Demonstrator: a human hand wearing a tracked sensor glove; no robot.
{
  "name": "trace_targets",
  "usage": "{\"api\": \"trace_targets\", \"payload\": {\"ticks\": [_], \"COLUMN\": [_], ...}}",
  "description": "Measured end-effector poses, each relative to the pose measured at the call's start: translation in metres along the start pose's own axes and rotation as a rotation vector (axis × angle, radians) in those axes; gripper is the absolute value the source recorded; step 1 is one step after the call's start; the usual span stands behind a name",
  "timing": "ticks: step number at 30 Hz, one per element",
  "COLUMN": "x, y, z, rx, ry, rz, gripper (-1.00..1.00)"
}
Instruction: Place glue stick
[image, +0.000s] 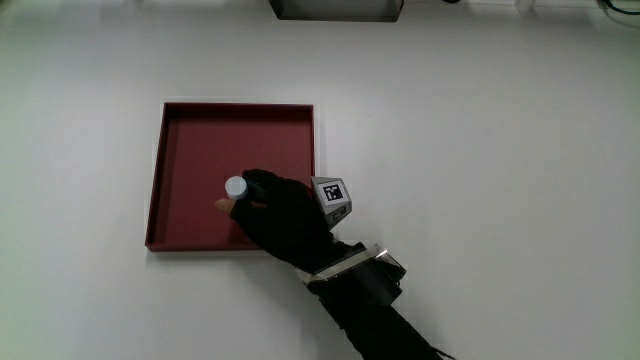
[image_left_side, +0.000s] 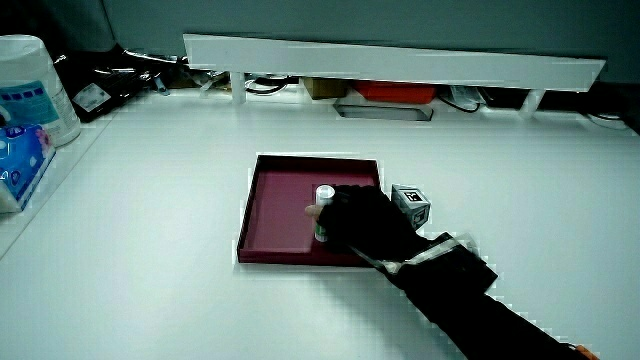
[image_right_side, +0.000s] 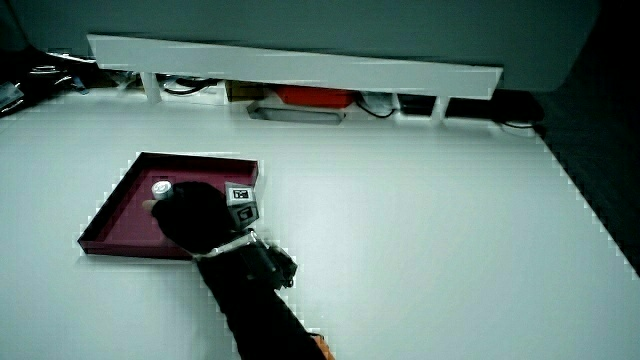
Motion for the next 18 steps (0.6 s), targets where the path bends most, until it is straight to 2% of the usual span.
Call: {"api": "trace_targets", "payload": {"ticks": [2,4,6,18], "x": [-0.0007,-0.0001,0.0023,0.0024], "y": [-0.0002,-0.0001,0.0013,-0.0002], "z": [-0.0001,0.0014,0.0018,0.0019], "rx": [-0.007,-0.008,-0.007,-0.001], "ry": [0.018,0.022,0.016,0.015], "rz": [0.004,-0.015,0.001,-0.012], "gripper": [0.0,0.0,0.0,-0.33]}}
